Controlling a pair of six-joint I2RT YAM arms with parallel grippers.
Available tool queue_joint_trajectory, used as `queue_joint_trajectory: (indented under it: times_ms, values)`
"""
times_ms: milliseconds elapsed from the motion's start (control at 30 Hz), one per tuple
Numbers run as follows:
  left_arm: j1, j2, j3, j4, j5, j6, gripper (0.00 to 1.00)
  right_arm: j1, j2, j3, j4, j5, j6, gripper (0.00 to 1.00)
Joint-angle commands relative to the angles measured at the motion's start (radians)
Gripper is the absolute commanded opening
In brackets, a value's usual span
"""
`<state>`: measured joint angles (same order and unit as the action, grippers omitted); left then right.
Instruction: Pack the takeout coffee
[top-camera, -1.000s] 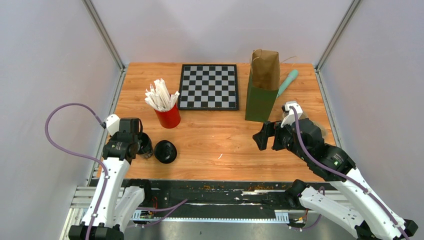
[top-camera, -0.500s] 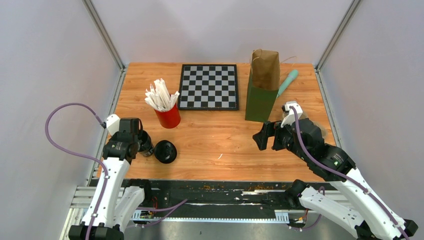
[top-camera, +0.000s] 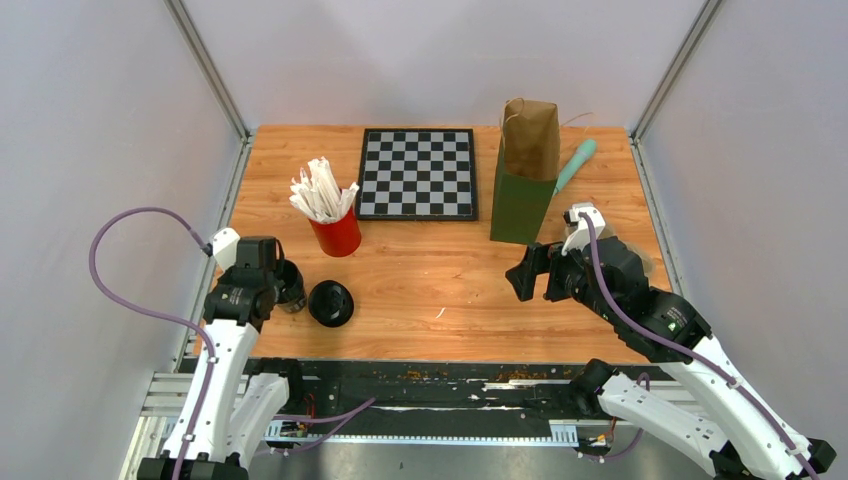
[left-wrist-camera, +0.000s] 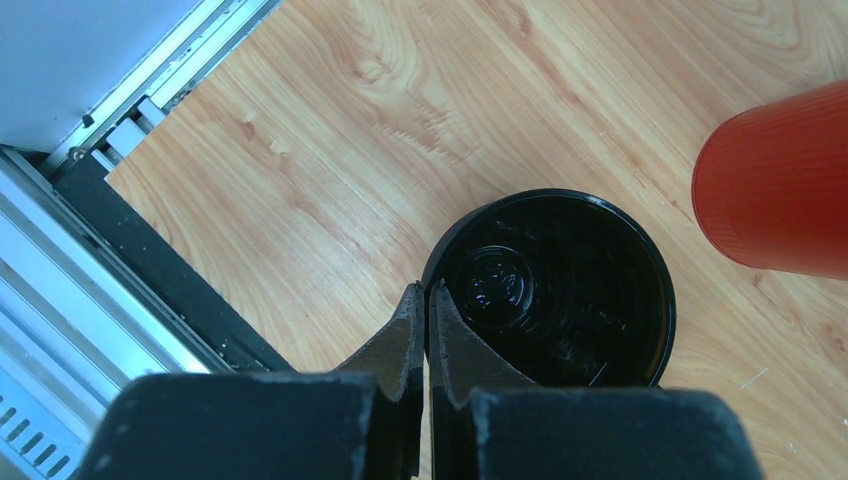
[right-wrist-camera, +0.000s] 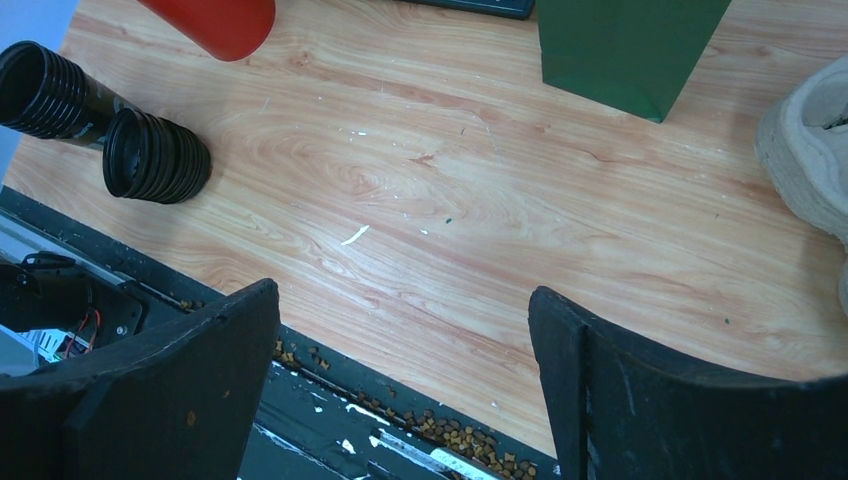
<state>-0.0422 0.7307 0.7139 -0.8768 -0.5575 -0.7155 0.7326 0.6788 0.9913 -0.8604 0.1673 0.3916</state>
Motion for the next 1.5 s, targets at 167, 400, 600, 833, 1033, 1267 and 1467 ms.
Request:
queue_joint_trajectory:
  times_ms: [167,400,600,833,1033,1267,1467]
  values:
    - [0.009,-0.052,0.004,0.036,-0.009,0.016,0.0,0.005,-0.001,0.029,-0.008,0.028,0.019,0.94]
    - [0.009,-0.083,0.016,0.028,-0.003,0.007,0.0,0.006,0.009,0.021,-0.007,0.027,0.012,0.94]
    - [0.008,-0.101,0.1,0.004,0.033,0.015,0.0,0.005,0.005,0.024,0.009,0.017,-0.015,0.94]
    - [0.009,-0.123,0.226,-0.04,0.055,0.079,0.0,0.006,0.008,0.067,0.011,0.012,-0.057,0.94]
    - [0.007,-0.099,0.352,-0.062,0.166,0.115,0.0,0.006,-0.006,0.082,0.049,0.014,-0.062,0.94]
    - [-0.019,-0.085,0.441,-0.097,0.346,0.153,0.0,0.006,0.003,0.087,0.062,0.01,-0.05,0.93]
    - [-0.049,-0.073,0.419,-0.05,0.561,0.157,0.0,0.007,0.006,0.082,0.066,0.021,-0.044,0.93]
